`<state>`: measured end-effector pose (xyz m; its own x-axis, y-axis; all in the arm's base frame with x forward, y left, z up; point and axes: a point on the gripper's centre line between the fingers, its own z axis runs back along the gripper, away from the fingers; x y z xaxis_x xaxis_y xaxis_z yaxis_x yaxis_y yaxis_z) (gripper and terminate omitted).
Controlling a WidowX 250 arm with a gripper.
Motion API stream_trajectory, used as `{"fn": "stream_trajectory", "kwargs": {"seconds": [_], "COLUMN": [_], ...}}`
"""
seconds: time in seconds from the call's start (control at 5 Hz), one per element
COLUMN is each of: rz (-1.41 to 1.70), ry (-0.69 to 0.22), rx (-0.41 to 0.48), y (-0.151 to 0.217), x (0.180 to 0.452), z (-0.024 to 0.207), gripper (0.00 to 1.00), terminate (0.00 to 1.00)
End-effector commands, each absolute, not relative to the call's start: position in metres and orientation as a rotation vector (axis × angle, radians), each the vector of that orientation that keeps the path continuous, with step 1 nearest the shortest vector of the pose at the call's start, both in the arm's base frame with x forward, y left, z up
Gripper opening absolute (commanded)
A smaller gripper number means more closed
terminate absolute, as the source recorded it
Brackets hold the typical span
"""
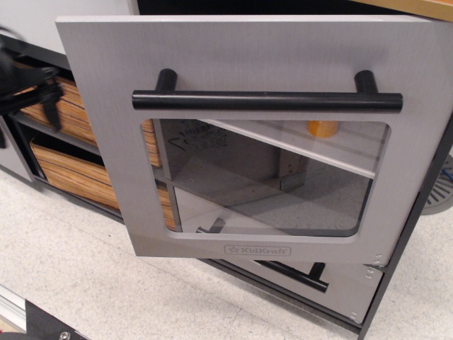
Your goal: Open oven
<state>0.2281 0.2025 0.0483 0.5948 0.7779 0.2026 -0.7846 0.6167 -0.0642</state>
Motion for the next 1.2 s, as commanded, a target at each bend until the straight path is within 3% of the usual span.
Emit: {"fn": "stream_trajectory", "kwargs": {"seconds": [0.0,0.2,0.4,1.0], "rz": [0.841,0.764,0.696,0.521], "ry": [-0.227,-0.220,-0.189,-0.163], "rx": [0.017,0.007,0.039,-0.083], "y": [0.182,0.163,0.139,0.034], "x": [0.269,0.274,0.268,0.221], "z": [0.083,0.119,0.124,0.089], "gripper": [1.00,1.00,1.00,1.00], "terminate": [0.00,0.00,0.00,0.00]}}
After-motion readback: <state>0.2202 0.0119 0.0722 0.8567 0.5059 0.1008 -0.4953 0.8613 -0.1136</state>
